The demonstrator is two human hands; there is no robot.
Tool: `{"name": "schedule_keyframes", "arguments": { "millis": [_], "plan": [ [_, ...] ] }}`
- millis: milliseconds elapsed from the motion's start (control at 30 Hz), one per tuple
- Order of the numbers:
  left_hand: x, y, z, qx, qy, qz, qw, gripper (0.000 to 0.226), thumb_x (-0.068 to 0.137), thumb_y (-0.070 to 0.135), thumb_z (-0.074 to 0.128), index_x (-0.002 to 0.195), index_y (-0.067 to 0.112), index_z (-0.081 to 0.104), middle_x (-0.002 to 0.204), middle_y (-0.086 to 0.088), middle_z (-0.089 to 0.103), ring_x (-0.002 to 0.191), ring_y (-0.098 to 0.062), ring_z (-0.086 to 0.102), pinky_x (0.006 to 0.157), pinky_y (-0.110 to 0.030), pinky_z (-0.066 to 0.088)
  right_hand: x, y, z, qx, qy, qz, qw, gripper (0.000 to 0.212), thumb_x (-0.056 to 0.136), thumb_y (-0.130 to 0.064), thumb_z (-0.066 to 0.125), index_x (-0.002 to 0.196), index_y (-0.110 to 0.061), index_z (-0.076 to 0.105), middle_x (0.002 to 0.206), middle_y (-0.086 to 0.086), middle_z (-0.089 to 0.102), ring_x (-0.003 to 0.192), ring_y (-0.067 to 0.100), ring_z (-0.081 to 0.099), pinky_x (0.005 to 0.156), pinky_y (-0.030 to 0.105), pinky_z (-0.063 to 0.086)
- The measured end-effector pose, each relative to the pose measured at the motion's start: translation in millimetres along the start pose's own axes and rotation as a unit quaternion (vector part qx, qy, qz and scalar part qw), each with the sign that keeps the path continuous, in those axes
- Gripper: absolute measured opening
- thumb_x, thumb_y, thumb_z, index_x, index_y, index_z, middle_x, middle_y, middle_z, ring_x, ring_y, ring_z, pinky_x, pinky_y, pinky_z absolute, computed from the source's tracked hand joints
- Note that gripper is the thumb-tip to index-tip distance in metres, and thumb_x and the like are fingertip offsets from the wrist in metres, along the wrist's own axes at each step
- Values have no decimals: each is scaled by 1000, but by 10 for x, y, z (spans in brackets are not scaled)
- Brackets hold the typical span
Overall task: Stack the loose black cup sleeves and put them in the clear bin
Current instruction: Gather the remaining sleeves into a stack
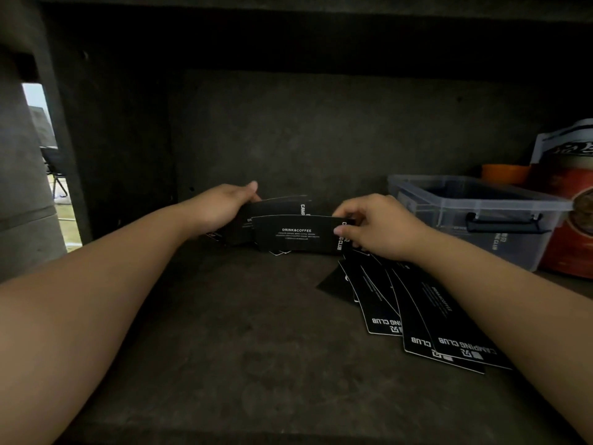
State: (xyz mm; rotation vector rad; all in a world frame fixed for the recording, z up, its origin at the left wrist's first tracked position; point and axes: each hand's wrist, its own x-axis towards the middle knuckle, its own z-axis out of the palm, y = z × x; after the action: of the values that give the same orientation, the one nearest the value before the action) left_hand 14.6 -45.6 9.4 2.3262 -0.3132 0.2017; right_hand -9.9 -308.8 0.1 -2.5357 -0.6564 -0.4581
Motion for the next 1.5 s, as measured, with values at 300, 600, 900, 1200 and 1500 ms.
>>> {"name": "schedule_keyframes", "arguments": {
  "millis": [300,600,900,1200,1500],
  "plan": [
    [-2,24,72,122,-48,71,989,17,85,37,71,101,34,67,98,14,69,93,-1,63,89,-28,50,7,-40,94,218,-46,46,974,69,86,12,52,137,-33,39,101,2,68,90,13,70,86,29,55],
    [79,-85,37,106,18,89,990,10,88,29,69,96,34,66,98,10,69,95,-8,63,91,-33,50,3,159,-28,-136,-74,112,982,59,83,-48,68,134,-26,51,136,1,54,123,18,52,101,29,42],
    [72,-82,22,231,2,58,971,30,95,48,52,111,27,66,104,5,66,97,-15,61,91,-35,49,-14,50,24,-193,-55,72,977,48,84,-49,66,125,-24,60,115,1,66,107,17,61,88,29,49],
    [128,-136,32,224,8,74,972,18,102,39,42,92,35,56,96,5,61,98,-18,58,87,-34,45,5,-45,-112,-11,391,-69,918,16,96,-19,50,93,-14,65,76,-2,66,70,15,62,66,21,47],
    [97,-76,63,75,26,74,994,29,101,37,46,94,24,70,99,3,69,97,-16,63,92,-36,46,49,215,12,34,93,175,980,26,82,-39,72,72,-15,74,68,-1,69,65,6,59,59,20,41]
  ]
}}
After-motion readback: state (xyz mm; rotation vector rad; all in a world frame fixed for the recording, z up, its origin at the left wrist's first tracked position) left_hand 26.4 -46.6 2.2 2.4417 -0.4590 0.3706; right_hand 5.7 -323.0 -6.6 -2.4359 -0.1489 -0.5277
